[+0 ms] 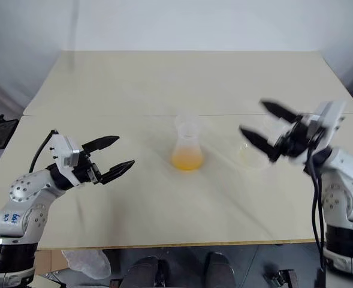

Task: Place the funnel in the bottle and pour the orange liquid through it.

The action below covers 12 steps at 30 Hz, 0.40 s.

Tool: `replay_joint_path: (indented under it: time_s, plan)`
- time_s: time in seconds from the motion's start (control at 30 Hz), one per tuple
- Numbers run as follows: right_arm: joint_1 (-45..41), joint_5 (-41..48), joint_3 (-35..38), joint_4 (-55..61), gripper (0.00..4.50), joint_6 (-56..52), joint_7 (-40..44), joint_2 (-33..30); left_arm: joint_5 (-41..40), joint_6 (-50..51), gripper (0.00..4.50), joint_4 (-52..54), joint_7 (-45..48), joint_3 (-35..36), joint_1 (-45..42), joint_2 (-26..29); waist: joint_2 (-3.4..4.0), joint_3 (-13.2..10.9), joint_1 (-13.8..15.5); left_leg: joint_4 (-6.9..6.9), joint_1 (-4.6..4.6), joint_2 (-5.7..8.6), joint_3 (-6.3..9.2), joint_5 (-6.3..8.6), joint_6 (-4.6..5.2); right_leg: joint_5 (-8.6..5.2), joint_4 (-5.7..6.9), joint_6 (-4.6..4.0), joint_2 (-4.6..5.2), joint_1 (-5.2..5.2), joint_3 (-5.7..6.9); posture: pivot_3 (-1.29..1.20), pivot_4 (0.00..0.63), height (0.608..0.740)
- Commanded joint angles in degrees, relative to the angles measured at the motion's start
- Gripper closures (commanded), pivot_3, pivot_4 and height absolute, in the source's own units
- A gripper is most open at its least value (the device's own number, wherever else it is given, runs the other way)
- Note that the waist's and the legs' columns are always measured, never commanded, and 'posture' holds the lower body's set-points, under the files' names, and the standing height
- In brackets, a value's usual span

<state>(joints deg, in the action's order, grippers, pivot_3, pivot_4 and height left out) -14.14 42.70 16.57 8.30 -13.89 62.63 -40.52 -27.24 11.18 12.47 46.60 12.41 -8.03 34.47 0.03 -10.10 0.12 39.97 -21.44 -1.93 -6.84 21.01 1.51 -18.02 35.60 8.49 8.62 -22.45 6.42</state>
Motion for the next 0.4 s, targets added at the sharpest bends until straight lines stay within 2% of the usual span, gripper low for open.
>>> replay_joint_path:
  time_s: [0.03,0.17,0.4]
  plan:
    - [7.3,0.2,0.3,4.9,0.04,1.1,7.7,-2.6,0.3,-2.5,0.0,3.7,-0.1,2.9,4.0,0.8,0.0,0.0,0.3,0.0,0.0,0.0,0.01,0.0,0.0,0.0,-0.01,0.0,0.01,0.0,0.0,0.0,0.15,0.74]
    - [15.3,-5.6,0.5,3.3,0.04,10.4,13.5,-2.3,1.2,-4.4,0.0,5.2,-0.4,4.9,9.4,0.8,-0.02,0.0,0.4,0.03,0.02,-0.02,0.0,0.01,0.0,0.0,-0.07,0.0,0.0,0.07,0.0,0.0,0.15,0.74]
    - [15.0,-8.3,1.9,-5.4,0.04,18.1,12.7,1.1,2.3,-5.8,0.0,7.6,-3.4,5.4,13.3,-0.7,-0.03,0.0,0.3,0.05,0.19,-0.07,-0.08,0.0,-0.01,0.0,-0.05,0.0,0.0,0.16,-0.07,0.0,0.15,0.74]
